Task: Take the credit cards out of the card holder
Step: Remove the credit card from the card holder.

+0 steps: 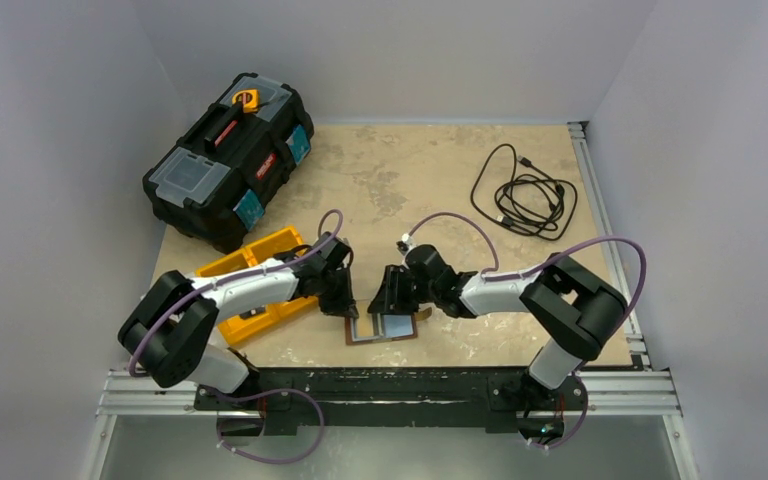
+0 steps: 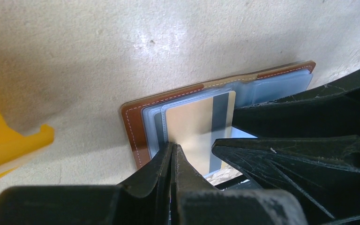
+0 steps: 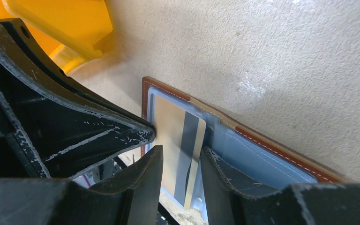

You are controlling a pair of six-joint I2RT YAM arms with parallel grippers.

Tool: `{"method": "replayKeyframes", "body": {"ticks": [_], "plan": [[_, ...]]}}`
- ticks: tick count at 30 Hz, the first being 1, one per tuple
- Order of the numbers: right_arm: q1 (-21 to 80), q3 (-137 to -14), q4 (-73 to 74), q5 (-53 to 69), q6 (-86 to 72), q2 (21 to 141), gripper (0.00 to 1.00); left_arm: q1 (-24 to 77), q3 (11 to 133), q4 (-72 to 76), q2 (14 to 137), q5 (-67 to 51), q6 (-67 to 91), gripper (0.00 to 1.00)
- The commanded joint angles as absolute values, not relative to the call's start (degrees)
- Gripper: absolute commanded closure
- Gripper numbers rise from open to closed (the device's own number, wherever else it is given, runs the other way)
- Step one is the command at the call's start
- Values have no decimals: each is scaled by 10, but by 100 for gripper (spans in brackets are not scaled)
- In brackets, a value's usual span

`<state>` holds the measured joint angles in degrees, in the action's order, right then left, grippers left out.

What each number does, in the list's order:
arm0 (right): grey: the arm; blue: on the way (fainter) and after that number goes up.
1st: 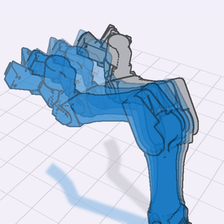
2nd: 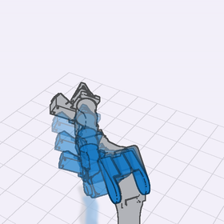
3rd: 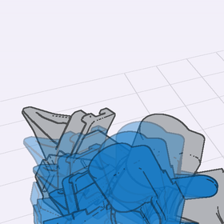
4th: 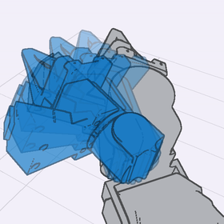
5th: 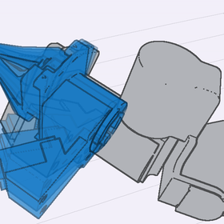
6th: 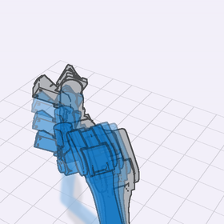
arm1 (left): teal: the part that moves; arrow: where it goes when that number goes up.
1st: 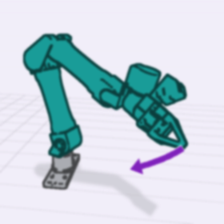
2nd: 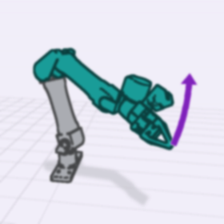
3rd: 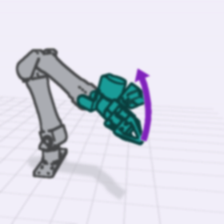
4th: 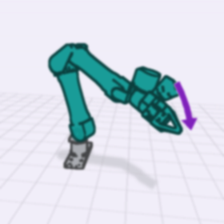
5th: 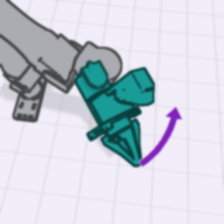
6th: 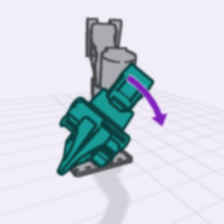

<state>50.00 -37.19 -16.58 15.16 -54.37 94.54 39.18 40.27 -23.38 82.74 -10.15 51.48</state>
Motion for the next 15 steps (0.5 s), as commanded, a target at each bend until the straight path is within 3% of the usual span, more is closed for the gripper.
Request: {"method": "replayKeyframes", "body": {"ticks": [1,15], "plan": [[495,-347,-229,207,-565,966,64,411,400,-232,862,-75,524,100],[471,-314,-281,239,-582,968,63,425,417,-283,909,-27,570,100]]}}
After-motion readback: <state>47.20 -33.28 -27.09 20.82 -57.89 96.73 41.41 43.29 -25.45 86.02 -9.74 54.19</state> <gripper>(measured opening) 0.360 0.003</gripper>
